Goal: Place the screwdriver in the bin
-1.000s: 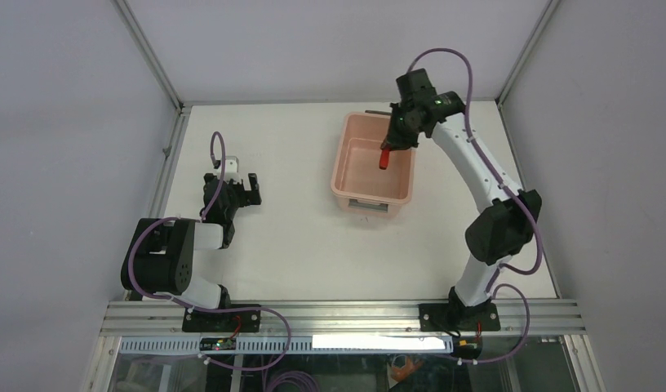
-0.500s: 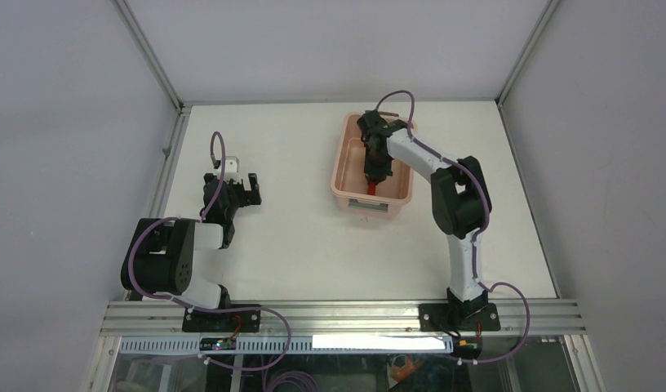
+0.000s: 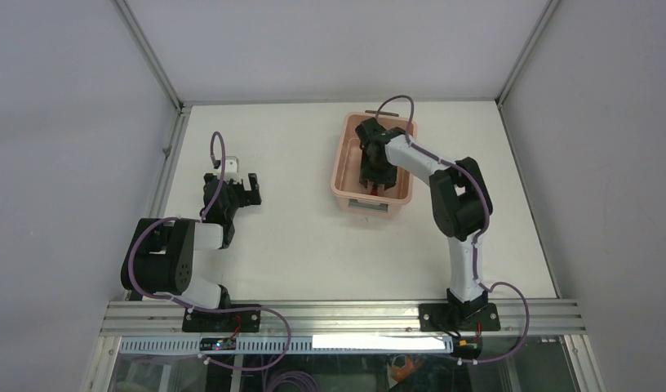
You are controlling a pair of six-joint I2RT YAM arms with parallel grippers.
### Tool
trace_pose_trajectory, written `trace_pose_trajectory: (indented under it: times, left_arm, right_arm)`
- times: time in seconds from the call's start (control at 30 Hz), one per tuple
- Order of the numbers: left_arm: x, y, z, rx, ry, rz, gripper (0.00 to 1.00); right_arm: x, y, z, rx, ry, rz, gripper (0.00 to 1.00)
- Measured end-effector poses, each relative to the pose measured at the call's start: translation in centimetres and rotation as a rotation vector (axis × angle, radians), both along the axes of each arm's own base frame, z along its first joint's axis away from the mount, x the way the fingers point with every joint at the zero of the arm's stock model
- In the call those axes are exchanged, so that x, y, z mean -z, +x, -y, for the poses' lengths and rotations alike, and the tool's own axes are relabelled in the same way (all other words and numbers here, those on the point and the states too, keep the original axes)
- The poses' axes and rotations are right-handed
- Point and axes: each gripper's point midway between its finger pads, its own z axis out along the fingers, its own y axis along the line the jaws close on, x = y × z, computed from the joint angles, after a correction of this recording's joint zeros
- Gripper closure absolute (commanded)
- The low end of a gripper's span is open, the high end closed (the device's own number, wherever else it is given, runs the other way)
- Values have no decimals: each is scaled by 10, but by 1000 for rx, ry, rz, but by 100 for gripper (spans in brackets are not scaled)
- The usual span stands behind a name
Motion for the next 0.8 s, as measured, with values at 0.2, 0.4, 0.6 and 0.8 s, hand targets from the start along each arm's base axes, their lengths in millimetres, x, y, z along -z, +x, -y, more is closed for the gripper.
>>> trace_pose_trajectory:
  times: [0.2,0.4,0.6,0.8]
  left_arm:
    - [0,0,0,0,0,0,1]
    - [0,0,0,0,0,0,1]
    - [0,0,0,0,0,0,1]
    - [0,0,0,0,0,0,1]
  right_arm:
    - [-43,7,-7,-28,49,83,16]
    - [-128,17,-14,-77,130,267,1]
    - [-203,5,-4,-163,173,452,1]
    - [-227,-27,30,-203,164,630,1]
